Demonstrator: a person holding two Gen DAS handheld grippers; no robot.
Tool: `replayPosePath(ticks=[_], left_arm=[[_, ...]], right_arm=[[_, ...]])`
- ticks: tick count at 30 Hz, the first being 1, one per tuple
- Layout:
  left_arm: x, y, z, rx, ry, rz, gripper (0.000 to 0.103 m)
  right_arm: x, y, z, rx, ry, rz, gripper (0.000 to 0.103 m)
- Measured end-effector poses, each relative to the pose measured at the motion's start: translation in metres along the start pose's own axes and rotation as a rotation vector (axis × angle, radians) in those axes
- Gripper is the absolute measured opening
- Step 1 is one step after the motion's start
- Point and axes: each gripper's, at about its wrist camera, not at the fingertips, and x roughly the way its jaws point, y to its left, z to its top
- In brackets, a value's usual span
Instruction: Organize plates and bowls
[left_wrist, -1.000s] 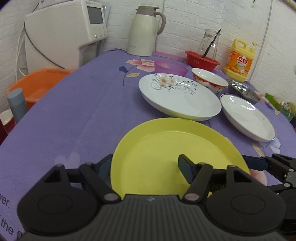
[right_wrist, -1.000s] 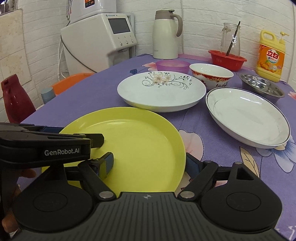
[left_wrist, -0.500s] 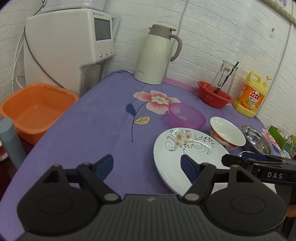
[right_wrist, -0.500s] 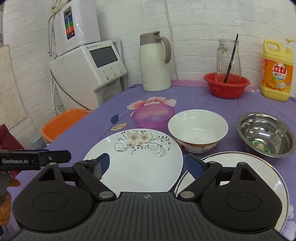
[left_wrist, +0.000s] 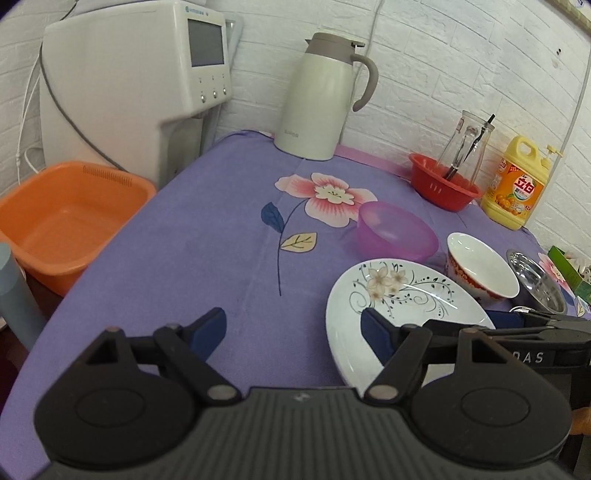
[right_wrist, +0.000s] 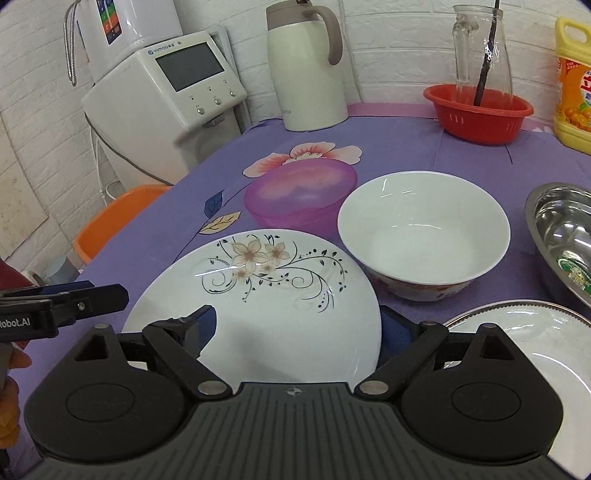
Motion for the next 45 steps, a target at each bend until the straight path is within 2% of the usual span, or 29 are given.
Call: replayPosePath(ticks=[4,8,13,16,17,20,22,24,26,31,35,40,45], left_arm=[[0.001,0.005,-0.002,0.002,0.013,0.019,0.074],[0.010,0.003,-0.004,-0.006,0.048,-0.006,0.074],[0.029,-0.008,-0.009,0.033,0.090,0.002,0.071],[0.032,-0.012,-0.014,0.076,0.092,0.008,0.060],[0.032,-0.014,-0.015,0.092,0.088,0.014,0.051],[0.033,-0.022,-0.016,0.100,0.085,-0.019,0.035],[0.034,-0.029,-0.014,0.095,0.084,0.020,0.035],[0.033,-0.029,-0.010,0.073,0.093,0.021,0.033],[0.026,-0.032,-0.004,0.077,0.069,0.028,0.033],[-0.005,-0.040,0.006,0.093,0.009,0.017,0.032],[-0.033,-0.048,0.003,0.114,-0.026,0.007,0.032],[-0.065,-0.054,-0.024,0.119,-0.024,-0.013,0.033],[-0.090,-0.056,-0.064,0.110,-0.002,-0.006,0.033]], right_arm=[[0.006,0.018,-0.001,-0.053,0.003,0.051,0.103],[0.001,0.022,-0.005,-0.107,-0.008,-0.018,0.103],[0.004,0.026,-0.013,-0.146,0.029,0.007,0.103],[0.009,0.030,-0.019,-0.179,0.040,0.011,0.103],[0.009,0.030,-0.020,-0.180,0.040,0.017,0.103],[0.008,0.031,-0.021,-0.187,0.034,0.021,0.103],[0.008,0.032,-0.022,-0.182,0.029,0.011,0.103],[0.007,0.034,-0.020,-0.171,0.037,-0.004,0.103],[0.002,0.034,-0.019,-0.150,0.032,0.004,0.103],[-0.027,0.047,-0.015,-0.159,-0.044,-0.018,0.103],[-0.056,0.054,-0.019,-0.153,-0.077,-0.021,0.103],[-0.088,0.062,-0.043,-0.119,-0.081,-0.028,0.103],[-0.112,0.070,-0.080,-0.071,-0.045,-0.029,0.103]])
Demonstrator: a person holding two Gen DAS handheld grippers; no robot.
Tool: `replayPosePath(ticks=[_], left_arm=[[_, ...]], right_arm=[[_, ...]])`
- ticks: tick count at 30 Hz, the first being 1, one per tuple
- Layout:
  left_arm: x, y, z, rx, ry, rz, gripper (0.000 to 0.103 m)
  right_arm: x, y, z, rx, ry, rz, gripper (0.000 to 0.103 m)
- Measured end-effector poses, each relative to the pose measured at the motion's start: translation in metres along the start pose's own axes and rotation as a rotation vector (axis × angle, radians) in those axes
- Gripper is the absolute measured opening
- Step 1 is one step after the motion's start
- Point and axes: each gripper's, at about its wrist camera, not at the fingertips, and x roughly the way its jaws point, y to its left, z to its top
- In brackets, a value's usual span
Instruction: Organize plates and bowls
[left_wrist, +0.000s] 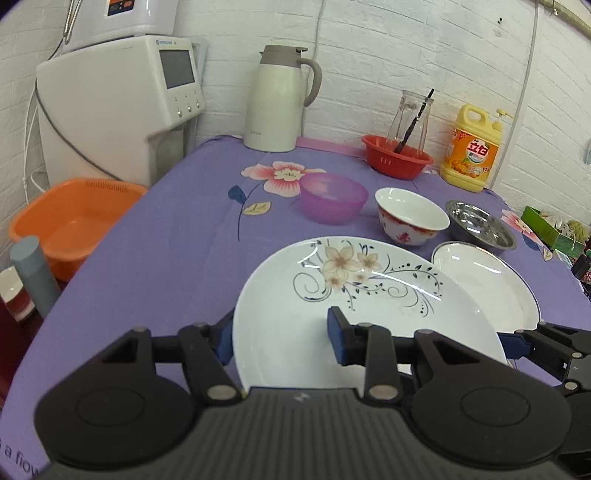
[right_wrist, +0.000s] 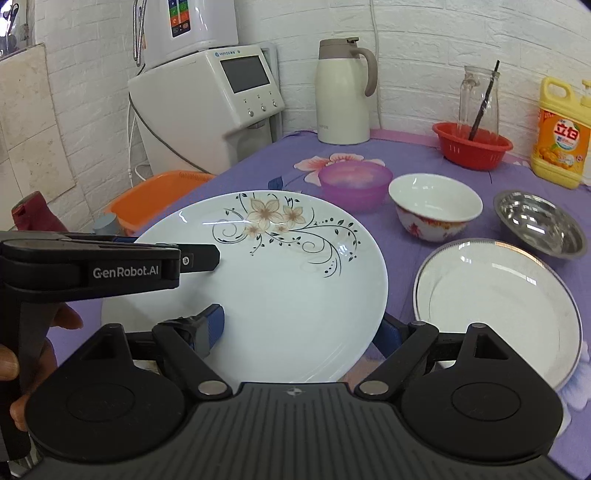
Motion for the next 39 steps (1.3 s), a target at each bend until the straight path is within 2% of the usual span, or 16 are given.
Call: replayPosePath(ticks=[6,11,16,20,24,26,31,39], left_arm=[[-0.017,-0.004,-0.032,-0.003,0.024,0.000,0.034],[-0.011,-0.005,-0.042,-0.002,0.049,-0.007,0.035],[-0.003,-0.001,-0.051,-0.017,0.073,-0.004,0.039],[-0.005,0.002,-0.052,-0.019,0.065,-0.035,0.071],[-0.027,-0.001,-0.042,0.013,-0.037,0.004,0.082],[-0.034,-0.003,-0.034,0.017,-0.072,-0.003,0.082],[-0.035,-0.016,-0.016,0.010,-0.097,-0.049,0.082],[-0.007,-0.053,-0.005,0.020,-0.035,-0.140,0.082]], right_arm=[[-0.018,0.013,-0.034,0.021,0.026,-0.004,0.103],[-0.017,0.015,-0.045,0.000,0.026,-0.038,0.103],[-0.010,0.009,-0.054,0.015,0.066,-0.017,0.103],[-0.012,0.008,-0.057,0.016,0.053,0.003,0.103],[-0.030,-0.003,-0.053,0.061,-0.032,-0.017,0.103],[-0.038,-0.010,-0.050,0.094,-0.071,-0.023,0.103],[-0.046,-0.025,-0.046,0.142,-0.096,-0.022,0.103],[-0.060,-0.068,-0.047,0.199,-0.134,-0.107,0.103]])
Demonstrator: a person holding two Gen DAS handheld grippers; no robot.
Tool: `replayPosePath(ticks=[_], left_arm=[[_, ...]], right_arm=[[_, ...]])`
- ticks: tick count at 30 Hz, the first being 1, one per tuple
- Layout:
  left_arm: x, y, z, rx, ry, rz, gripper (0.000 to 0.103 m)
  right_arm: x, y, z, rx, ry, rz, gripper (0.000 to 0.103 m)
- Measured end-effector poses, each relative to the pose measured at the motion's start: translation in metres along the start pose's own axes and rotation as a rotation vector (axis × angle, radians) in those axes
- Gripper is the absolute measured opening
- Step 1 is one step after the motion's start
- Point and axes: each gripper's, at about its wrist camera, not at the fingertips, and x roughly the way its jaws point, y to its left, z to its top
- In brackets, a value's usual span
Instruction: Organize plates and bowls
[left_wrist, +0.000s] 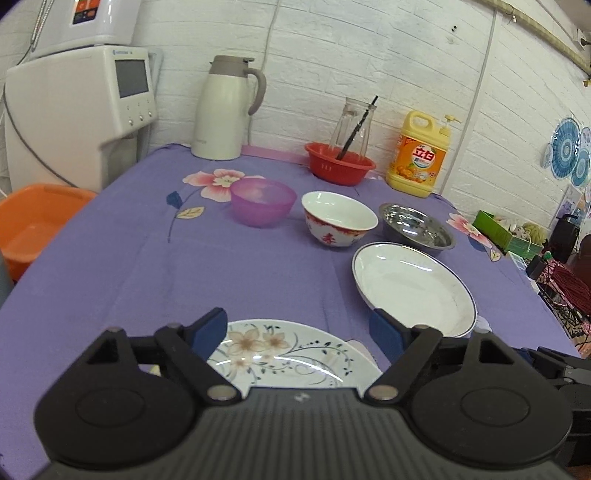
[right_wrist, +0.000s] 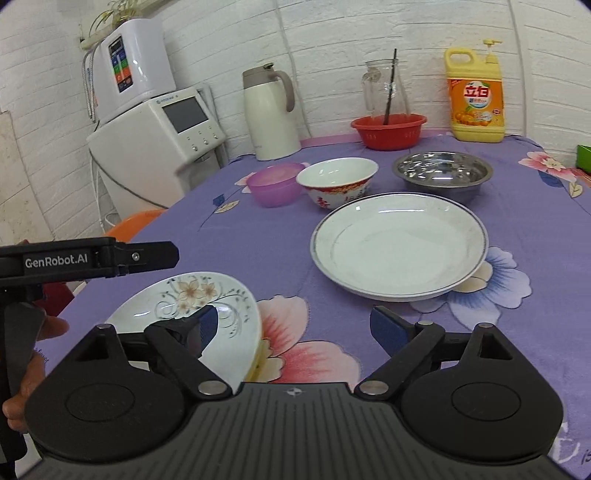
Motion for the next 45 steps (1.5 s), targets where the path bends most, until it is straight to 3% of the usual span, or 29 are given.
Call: replayPosePath(ticks=[7,12,20,24,45], left_arm=[[0.051,-0.024,0.019,0.002,0.089,-0.054,0.082],[0.098,-0.041,0.039,-0.003,0.149,-0.069,0.082],[0.157,-0.060,0.047,0.048,0.216,-0.054,0.082],[0.167,-0.064,0.045,0.078,0.230,-0.042,0.082],[0.178,-0.078,0.040,0.132,0.254,-0.029,0.082]], right_arm=[[0.015,-0.059,0.019,0.048,-0.023,-0.132,0.103],[0.056,-0.092,0.037,0.032,0.015,-0.203,0.103],[0.088,-0.102,0.036,-0.012,0.062,-0.210,0.103],[0.091,-0.097,0.032,-0.062,0.064,-0.209,0.103],[0.093,-0.092,0.033,-0.061,0.058,-0.180,0.103]])
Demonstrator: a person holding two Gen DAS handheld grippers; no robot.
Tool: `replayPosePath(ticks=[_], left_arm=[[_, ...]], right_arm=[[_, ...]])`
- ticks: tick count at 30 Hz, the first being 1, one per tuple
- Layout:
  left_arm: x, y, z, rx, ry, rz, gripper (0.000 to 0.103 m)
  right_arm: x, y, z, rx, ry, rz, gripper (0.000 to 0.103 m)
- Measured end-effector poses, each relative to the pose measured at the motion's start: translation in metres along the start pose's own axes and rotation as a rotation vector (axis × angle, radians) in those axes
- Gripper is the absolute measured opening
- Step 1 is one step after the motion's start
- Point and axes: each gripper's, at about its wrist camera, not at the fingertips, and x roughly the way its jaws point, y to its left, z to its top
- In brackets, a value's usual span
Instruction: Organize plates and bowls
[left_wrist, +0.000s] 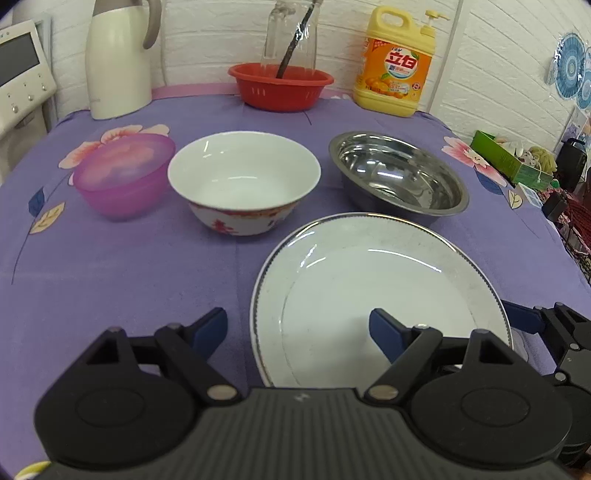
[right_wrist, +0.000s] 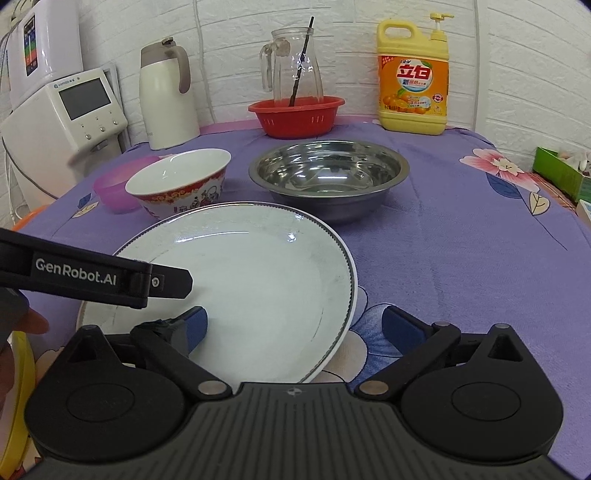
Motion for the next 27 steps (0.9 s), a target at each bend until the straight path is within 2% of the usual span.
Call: replayPosePath(ticks=[27], left_arm=[[0.0072,-0.0090,0.0013,0.035,0.033,0.008,0.083]], right_arm=[[0.0040,0.0079,0.0011,-0.033,0.012,0.016,0.103]])
